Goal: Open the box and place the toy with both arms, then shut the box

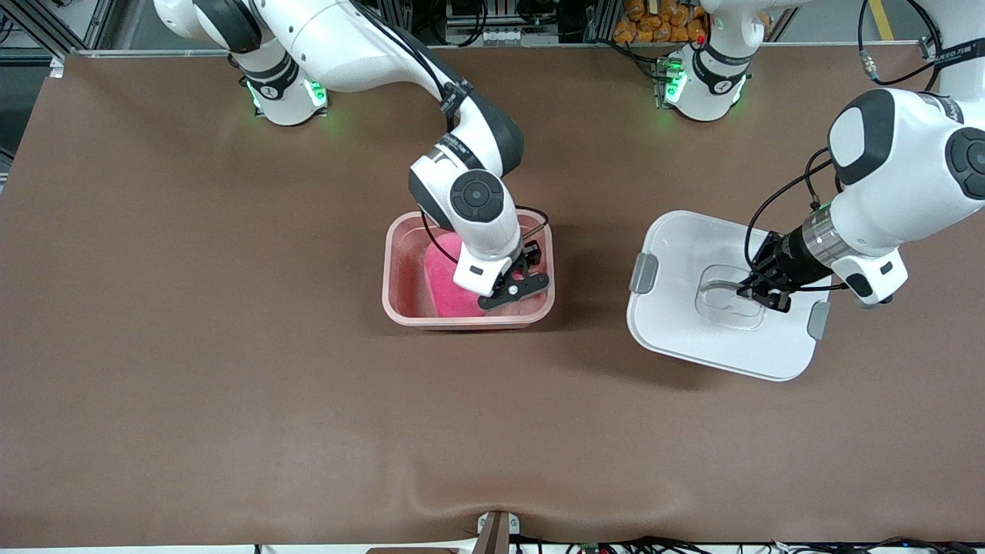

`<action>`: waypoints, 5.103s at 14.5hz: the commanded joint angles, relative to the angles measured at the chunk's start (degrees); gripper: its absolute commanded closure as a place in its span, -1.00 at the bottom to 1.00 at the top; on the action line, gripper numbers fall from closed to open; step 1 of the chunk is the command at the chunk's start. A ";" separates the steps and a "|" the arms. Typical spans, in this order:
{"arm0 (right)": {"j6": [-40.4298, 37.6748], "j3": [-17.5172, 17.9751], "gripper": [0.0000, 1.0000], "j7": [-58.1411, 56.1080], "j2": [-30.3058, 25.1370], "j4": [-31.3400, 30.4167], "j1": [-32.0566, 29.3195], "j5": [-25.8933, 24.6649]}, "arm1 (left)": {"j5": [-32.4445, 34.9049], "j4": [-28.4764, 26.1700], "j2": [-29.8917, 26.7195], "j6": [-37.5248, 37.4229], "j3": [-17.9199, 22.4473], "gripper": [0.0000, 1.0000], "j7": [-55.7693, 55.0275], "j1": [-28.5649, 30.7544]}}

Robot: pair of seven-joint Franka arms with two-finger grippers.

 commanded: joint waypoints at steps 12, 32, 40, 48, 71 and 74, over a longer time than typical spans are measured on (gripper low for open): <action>-21.54 0.15 -1.00 -0.15 -20.33 -1.26 -21.11 -0.31 | 2.38 8.88 0.00 -7.03 -10.79 1.00 -17.25 -1.68; -38.86 -1.87 -1.00 -25.46 -47.77 -16.46 -45.66 -3.74 | 33.86 26.82 21.09 -5.45 -11.15 1.00 -68.25 -35.52; -40.54 -1.43 -1.00 -21.86 -48.30 -16.55 -45.13 -3.65 | 40.11 28.22 25.41 -1.05 -9.14 1.00 -75.80 -39.91; -35.90 -1.61 -1.00 -22.65 -47.95 -19.01 -44.52 -4.70 | 40.11 28.76 26.55 1.67 -5.18 1.00 -79.95 -44.22; -35.18 -1.43 -1.00 -24.23 -48.74 -21.74 -44.43 -4.79 | 40.11 28.67 29.36 2.55 -4.74 1.00 -79.95 -45.54; -34.31 -1.60 -1.00 -24.23 -48.65 -22.44 -44.95 -4.79 | 40.11 28.67 29.36 2.55 -4.74 1.00 -80.29 -45.54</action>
